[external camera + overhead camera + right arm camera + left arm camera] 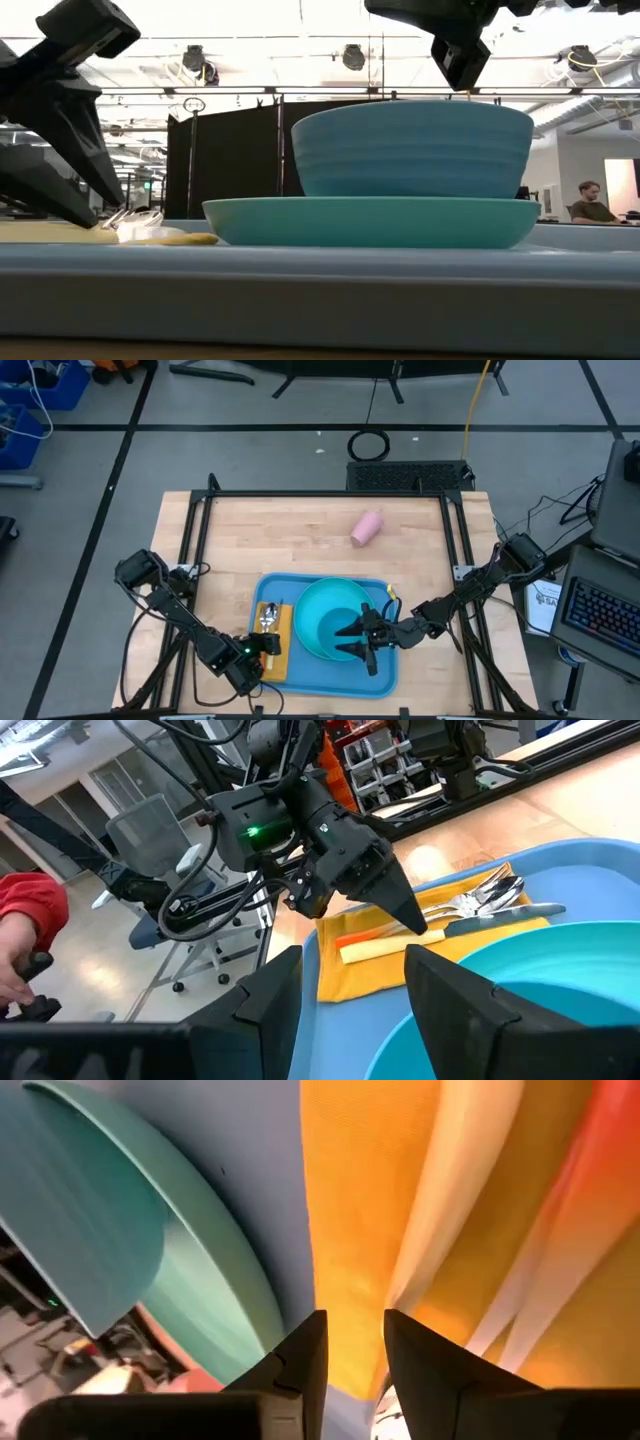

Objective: Set up tray
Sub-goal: Put the yellow table knife on top of the yellow table napkin to the right of the orange spoon

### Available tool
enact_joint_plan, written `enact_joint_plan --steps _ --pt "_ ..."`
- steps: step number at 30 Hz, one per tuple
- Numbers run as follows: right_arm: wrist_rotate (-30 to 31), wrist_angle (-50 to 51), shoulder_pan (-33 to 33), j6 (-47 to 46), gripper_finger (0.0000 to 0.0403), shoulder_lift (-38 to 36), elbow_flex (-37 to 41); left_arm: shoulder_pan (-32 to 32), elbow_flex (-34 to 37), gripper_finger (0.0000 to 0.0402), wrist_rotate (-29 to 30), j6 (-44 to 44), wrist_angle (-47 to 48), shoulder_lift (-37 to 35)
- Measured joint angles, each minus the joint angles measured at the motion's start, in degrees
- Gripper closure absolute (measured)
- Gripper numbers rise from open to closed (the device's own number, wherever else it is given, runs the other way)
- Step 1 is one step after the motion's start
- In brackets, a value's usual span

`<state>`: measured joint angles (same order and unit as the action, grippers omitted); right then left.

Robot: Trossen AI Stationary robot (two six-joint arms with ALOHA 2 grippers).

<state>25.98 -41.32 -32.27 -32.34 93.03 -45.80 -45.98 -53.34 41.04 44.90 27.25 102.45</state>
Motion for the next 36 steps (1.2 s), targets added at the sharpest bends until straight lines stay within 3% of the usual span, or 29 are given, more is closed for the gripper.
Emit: enact_joint_plan --steps 12,25,31,36 --pt "1.29 0.00 -0.03 0.02 0.0236 0.04 0.00 1.40 -0.02 0.0307 -7.05 -6.69 -0.09 -0.06" --pt "1.29 0.00 -0.02 0.02 0.0236 0.04 0.00 -0.51 0.00 0.0309 2.86 -6.71 4.77 -0.08" --pt "1.41 -0.01 -0.02 0.02 0.0236 0.04 0.00 -0.71 0.00 0.0309 -4.43 -13.82 6.33 -0.15" --pt "1.48 -0.02 -0.02 0.03 0.0236 0.04 0.00 -0.55 0.00 0.0309 -4.60 -14.60 4.76 -0.15"
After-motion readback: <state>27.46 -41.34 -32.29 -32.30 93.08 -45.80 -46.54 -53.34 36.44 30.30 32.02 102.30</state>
